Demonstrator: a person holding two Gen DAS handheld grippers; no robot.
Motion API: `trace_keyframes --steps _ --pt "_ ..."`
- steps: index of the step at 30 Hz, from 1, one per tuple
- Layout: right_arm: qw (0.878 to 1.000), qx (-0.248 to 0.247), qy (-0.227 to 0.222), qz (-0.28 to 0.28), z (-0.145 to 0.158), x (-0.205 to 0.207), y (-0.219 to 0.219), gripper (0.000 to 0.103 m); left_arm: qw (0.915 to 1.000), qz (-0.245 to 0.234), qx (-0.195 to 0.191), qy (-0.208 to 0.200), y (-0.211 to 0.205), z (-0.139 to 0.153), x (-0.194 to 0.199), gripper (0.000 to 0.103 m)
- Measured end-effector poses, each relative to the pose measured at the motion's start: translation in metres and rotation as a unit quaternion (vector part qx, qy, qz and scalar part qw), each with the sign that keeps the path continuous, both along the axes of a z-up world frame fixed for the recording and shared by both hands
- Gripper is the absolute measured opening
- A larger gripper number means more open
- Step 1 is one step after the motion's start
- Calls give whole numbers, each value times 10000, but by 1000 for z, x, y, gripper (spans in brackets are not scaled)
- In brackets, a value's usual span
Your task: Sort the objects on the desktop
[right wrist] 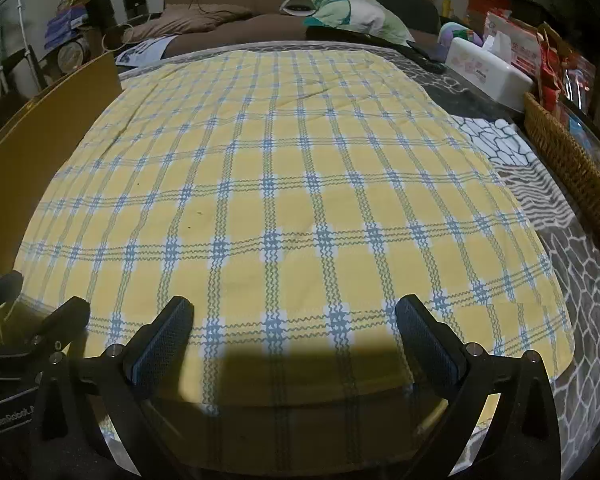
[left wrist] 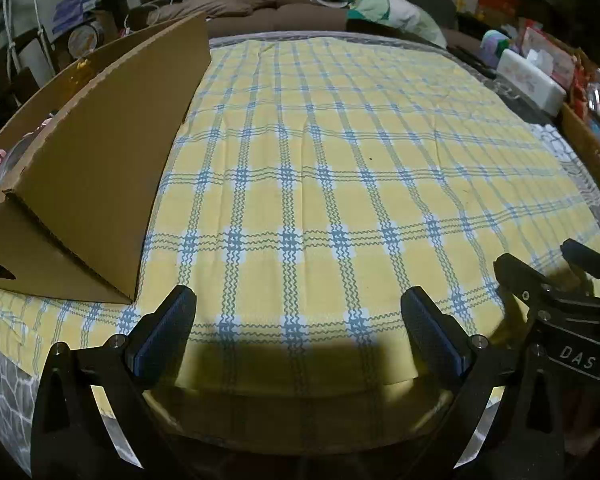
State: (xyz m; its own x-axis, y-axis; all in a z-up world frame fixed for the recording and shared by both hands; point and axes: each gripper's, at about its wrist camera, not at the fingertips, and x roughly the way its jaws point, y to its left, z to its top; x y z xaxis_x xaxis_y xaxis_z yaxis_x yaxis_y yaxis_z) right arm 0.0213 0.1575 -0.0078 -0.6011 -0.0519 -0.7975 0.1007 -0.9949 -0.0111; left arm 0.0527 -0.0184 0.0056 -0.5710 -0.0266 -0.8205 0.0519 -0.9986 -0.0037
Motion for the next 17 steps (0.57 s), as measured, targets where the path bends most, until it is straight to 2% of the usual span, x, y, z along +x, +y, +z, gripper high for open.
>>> trace_keyframes --steps 17 --pt "10000 -2 -2 1 0 -1 0 103 10000 1 12 4 0 0 0 103"
